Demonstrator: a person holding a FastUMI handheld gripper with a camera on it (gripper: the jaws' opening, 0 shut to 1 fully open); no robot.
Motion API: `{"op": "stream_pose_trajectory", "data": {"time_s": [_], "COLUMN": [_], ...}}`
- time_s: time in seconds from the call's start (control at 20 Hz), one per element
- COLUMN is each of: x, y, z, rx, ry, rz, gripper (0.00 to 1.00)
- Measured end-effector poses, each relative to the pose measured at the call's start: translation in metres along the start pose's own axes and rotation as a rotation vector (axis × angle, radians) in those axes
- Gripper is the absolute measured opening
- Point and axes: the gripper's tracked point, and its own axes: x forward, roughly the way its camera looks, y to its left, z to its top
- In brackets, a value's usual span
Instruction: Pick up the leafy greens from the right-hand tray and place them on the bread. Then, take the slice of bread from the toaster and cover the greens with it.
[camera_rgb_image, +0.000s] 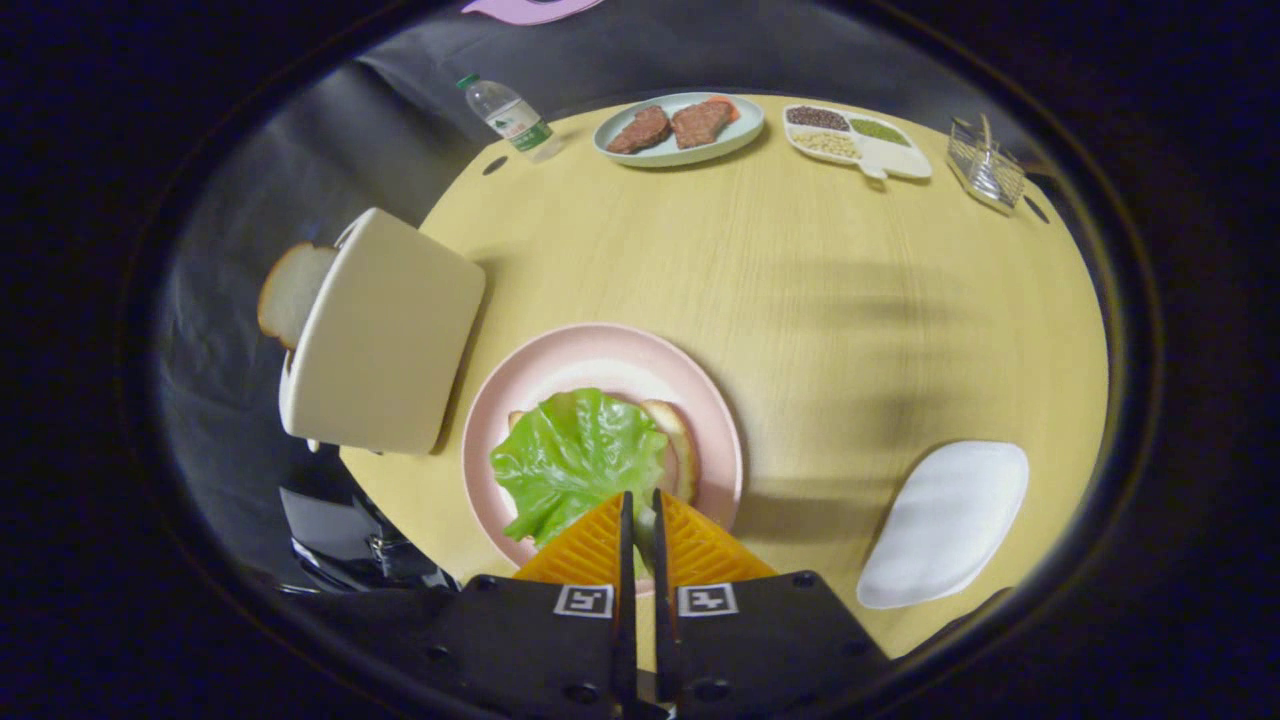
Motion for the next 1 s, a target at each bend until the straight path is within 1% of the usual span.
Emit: {"op": "stream_pose_trajectory", "data": {"time_s": [0.05, 0.15, 0.25, 0.3, 0.45, 0.55, 0.7, 0.8, 1.0], "x": [-0.001, -0.004, -0.008, -0.012, -0.025, -0.036, -0.055, -0.065, -0.082], "y": [0.0, -0.003, -0.006, -0.008, -0.01, -0.005, 0.009, 0.024, 0.064], "z": [0.002, 0.008, 0.014, 0.017, 0.022, 0.026, 0.039, 0.046, 0.051], "rx": [-0.004, 0.019, 0.043, 0.055, 0.096, 0.133, 0.155, 0.14, 0.093], "ry": [-0.01, -0.039, -0.067, -0.074, -0.104, -0.122, -0.157, -0.171, -0.148], "rz": [-0.008, -0.02, -0.035, -0.042, -0.054, -0.046, -0.035, -0.025, 0.011], "gripper": [0.14, 0.15, 0.2, 0.3, 0.73, 1.0, 1.0, 1.0, 1.0]}}
